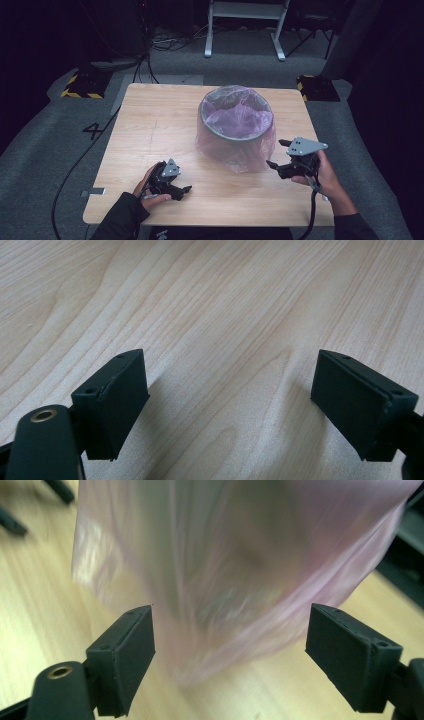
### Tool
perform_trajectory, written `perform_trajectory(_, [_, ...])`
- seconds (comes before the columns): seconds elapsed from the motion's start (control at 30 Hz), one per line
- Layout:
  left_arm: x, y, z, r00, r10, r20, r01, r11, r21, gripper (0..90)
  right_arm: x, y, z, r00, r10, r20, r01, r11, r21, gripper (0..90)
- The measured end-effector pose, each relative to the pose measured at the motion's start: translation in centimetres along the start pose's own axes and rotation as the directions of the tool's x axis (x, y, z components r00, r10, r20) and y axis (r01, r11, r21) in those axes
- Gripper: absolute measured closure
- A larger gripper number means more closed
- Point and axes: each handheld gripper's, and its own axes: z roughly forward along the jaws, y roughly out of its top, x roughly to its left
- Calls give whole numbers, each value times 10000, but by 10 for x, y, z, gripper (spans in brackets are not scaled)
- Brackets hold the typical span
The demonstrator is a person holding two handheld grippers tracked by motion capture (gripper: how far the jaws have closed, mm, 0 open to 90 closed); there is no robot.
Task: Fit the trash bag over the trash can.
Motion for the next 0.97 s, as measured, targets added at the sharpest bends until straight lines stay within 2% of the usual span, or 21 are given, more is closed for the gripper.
perform_trajectory(0.13, [0, 0, 0, 10000, 4, 10, -4, 10000, -1, 146, 7, -27, 11, 9997, 238, -107, -234, 9989, 415, 193])
perform_trajectory(0.27, [0, 0, 0, 10000, 13, 32, -13, 10000, -10, 148, 10, -60, 23, 9967, 790, -199, -772, 9938, 796, 195])
perform_trajectory(0.43, [0, 0, 0, 10000, 19, 41, -19, 10000, -3, 148, 14, -93, 29, 9894, 1391, -411, -1332, 9834, 1233, 198])
perform_trajectory(0.5, [0, 0, 0, 10000, 20, 43, -20, 10000, -2, 148, 15, -102, 28, 9864, 1562, -510, -1491, 9814, 1208, 197])
perform_trajectory(0.53, [0, 0, 0, 10000, 25, 43, -25, 10000, 0, 148, 15, -109, 27, 9822, 1798, -552, -1723, 9778, 1194, 197])
perform_trajectory(0.6, [0, 0, 0, 10000, 27, 49, -27, 10000, 5, 148, 15, -116, 26, 9776, 2013, -612, -1927, 9734, 1241, 186])
perform_trajectory(0.73, [0, 0, 0, 10000, 32, 87, -32, 10000, 12, 148, 11, -128, 22, 9599, 2726, -659, -2661, 9594, 931, 165])
perform_trajectory(0.97, [0, 0, 0, 9999, 58, 103, -58, 10000, 18, 147, 11, -130, 22, 9580, 2821, -508, -2766, 9563, 946, 146])
